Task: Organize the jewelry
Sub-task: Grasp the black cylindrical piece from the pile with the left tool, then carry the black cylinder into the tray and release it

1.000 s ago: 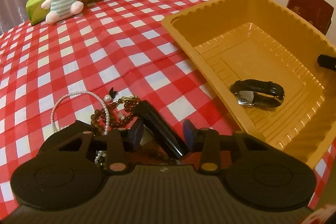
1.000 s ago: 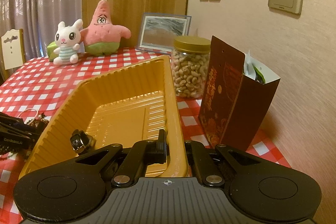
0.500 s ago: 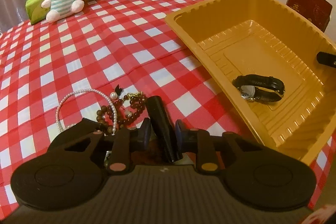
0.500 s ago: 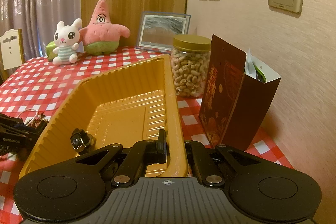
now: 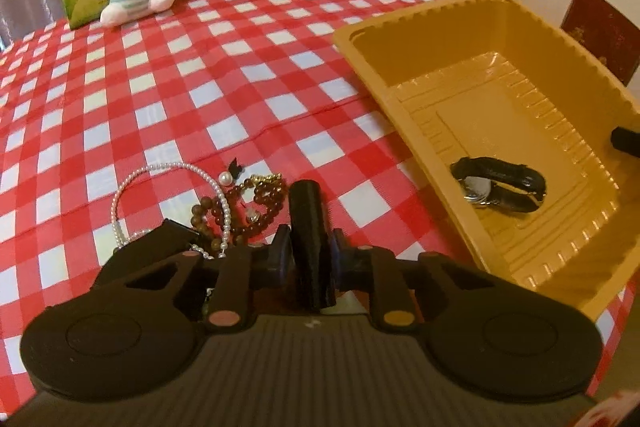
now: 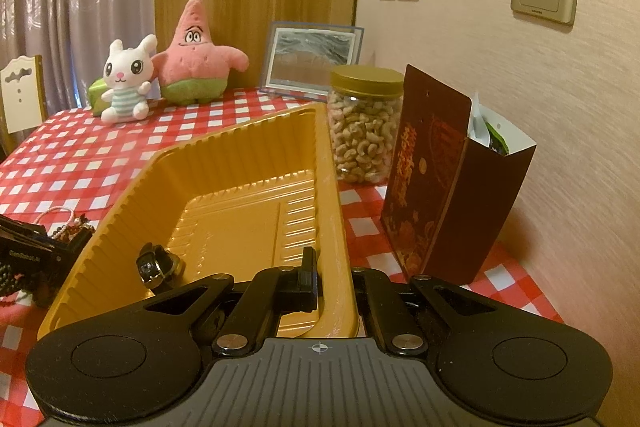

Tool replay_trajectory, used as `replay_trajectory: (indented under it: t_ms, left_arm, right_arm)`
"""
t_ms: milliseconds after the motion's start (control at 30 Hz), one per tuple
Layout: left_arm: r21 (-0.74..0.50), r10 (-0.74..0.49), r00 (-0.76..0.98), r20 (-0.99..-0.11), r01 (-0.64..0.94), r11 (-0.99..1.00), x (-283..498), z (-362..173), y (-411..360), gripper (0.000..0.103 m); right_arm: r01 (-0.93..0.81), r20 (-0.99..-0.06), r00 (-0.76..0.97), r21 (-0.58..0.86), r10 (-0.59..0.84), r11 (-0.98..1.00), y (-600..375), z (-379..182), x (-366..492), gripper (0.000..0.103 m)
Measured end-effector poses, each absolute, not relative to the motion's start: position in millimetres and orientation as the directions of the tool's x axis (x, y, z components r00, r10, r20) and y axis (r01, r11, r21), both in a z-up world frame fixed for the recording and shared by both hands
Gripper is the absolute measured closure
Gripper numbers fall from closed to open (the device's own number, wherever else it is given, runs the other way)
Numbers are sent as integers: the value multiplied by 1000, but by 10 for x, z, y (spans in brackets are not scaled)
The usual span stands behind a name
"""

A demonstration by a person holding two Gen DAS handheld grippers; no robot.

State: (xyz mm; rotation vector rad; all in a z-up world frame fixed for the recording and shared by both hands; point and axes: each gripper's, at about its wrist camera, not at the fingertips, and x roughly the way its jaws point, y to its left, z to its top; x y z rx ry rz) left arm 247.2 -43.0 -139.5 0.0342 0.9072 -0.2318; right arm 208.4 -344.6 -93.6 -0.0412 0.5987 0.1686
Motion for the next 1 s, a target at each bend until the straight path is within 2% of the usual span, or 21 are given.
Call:
replay_trajectory:
  t_ms: [267,533,733,1000]
  left_arm:
    - [-121,-248,625,-740,240,963,2302,-1099,-453,85]
    - [-214,-369,630,-683,310,926,2143,-780,-590,86]
    - [-242,-419,585,-695,358,902,2165,-853,-855,86]
    - [-215,-404,546,-734,377,901,2248,-1016,-1040,85]
  right_arm:
    - [-170,-564,813,13,148,985,-3432,-941,2054,100]
    - [-174,-564,812,11,150,985,-3422,-931,2042,100]
    - [-176,-564,812,11,152,984,-3421,-923,2038,100]
    - [-176,-566,810,9,151,984,-3401,-912,2023,100]
